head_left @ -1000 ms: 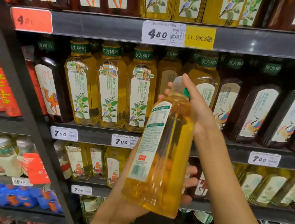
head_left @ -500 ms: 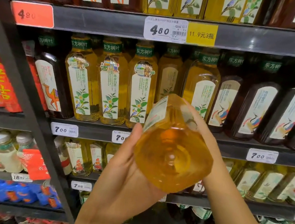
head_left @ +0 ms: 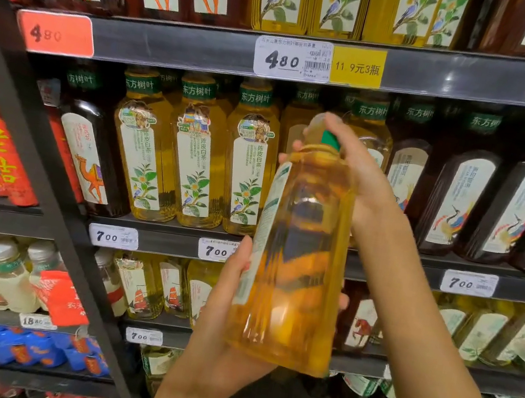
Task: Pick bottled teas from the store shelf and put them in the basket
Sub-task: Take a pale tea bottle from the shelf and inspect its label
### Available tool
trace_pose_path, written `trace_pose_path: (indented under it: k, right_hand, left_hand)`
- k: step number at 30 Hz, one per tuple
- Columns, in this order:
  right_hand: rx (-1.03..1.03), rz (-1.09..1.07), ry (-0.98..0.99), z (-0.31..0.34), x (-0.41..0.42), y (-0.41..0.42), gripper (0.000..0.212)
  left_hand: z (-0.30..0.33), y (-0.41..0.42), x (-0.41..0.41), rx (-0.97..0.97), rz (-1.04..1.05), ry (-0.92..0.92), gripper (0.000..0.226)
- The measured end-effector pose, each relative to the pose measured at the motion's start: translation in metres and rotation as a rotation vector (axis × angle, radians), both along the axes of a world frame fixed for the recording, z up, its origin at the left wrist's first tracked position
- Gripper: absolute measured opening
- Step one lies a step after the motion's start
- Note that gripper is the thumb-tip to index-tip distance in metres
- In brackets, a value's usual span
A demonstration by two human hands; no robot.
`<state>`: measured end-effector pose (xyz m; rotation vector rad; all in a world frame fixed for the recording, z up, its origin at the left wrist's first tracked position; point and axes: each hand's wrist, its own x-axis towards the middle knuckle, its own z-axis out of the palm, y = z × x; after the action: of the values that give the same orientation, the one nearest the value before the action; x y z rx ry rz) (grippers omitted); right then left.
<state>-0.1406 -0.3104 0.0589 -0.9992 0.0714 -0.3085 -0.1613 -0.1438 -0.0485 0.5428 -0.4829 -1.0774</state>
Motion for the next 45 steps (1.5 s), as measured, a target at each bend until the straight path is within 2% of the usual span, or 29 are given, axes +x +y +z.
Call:
trace_pose_path:
  k: [1,4,6,8,10,12,15,18,20,24,26,29,31,33,35,37,40,42,45]
  right_hand:
    - [-0.065,-0.047,-0.011,0.007,-0.001,0.001,0.03]
    - [-0.254,-0.25,-0.113,0.013,-0.012,0.003,0.02]
    - [-0.4,-0.397,-0.16,0.007,-0.015,0.006,0.023]
    - [-0.527,-0.53,-0.117,0.003,-0.013,0.01,0.03]
    - [-0.551,-0.535,-0.052,0.0,-0.011,0.009,0.034]
    - [-0.565,-0.438,-0.007,-0.003,-0.013,0.0,0.037]
    - [-0.59,-0.257,-0.042,-0.009,-0.016,-0.015,0.041]
    - [-0.491,-0.09,-0.108,-0.016,-0.012,-0.011,0.047]
    - [-0.442,-0.044,-0.113,-0.017,-0.008,-0.004,0.048]
    - [-0.378,-0.119,-0.158,-0.019,-0.011,0.005,0.028]
    - [-0.347,-0.162,-0.242,-0.023,-0.016,0.009,0.027]
    - [-0.404,-0.189,-0.373,-0.025,-0.026,0.019,0.027]
    - [-0.46,-0.167,-0.449,-0.024,-0.035,0.025,0.033]
    - [-0.533,-0.13,-0.527,-0.024,-0.046,0.03,0.046]
    - [-0.598,-0.1,-0.614,-0.023,-0.055,0.035,0.056]
    - [-0.643,-0.105,-0.672,-0.023,-0.061,0.04,0.056]
    - [-0.684,-0.139,-0.687,-0.025,-0.066,0.045,0.049]
    - [-0.704,-0.155,-0.67,-0.026,-0.068,0.045,0.044]
    - [-0.758,-0.129,-0.641,-0.024,-0.066,0.043,0.047]
  left_hand:
    - [-0.001,0.001,0.008,0.079,0.043,-0.067,0.081]
    - [-0.016,0.005,0.024,0.256,0.211,-0.296,0.064]
    - [-0.019,0.006,0.026,0.353,0.309,-0.41,0.07]
    - [-0.02,0.002,0.027,0.437,0.388,-0.503,0.079]
    - [-0.022,-0.003,0.026,0.435,0.405,-0.527,0.073]
    - [-0.026,-0.006,0.024,0.413,0.398,-0.471,0.065]
    - [-0.028,-0.009,0.021,0.28,0.287,-0.216,0.054]
    - [-0.032,-0.016,0.018,0.176,0.169,-0.016,0.067]
    - [-0.036,-0.016,0.02,0.142,0.11,0.031,0.077]
    - [-0.044,-0.017,0.029,0.146,0.084,-0.039,0.065]
    - [-0.05,-0.018,0.031,0.155,0.139,-0.047,0.063]
    - [-0.049,-0.021,0.035,0.18,0.218,-0.006,0.057]
    - [-0.037,-0.027,0.042,0.22,0.244,-0.007,0.049]
    - [-0.025,-0.03,0.049,0.235,0.249,-0.068,0.05]
    - [-0.016,-0.03,0.055,0.219,0.237,-0.066,0.048]
    - [-0.014,-0.029,0.058,0.157,0.252,-0.037,0.041]
    - [-0.015,-0.031,0.055,0.126,0.252,-0.021,0.029]
    - [-0.017,-0.033,0.052,0.15,0.255,-0.038,0.031]
    - [-0.018,-0.033,0.048,0.16,0.262,-0.055,0.042]
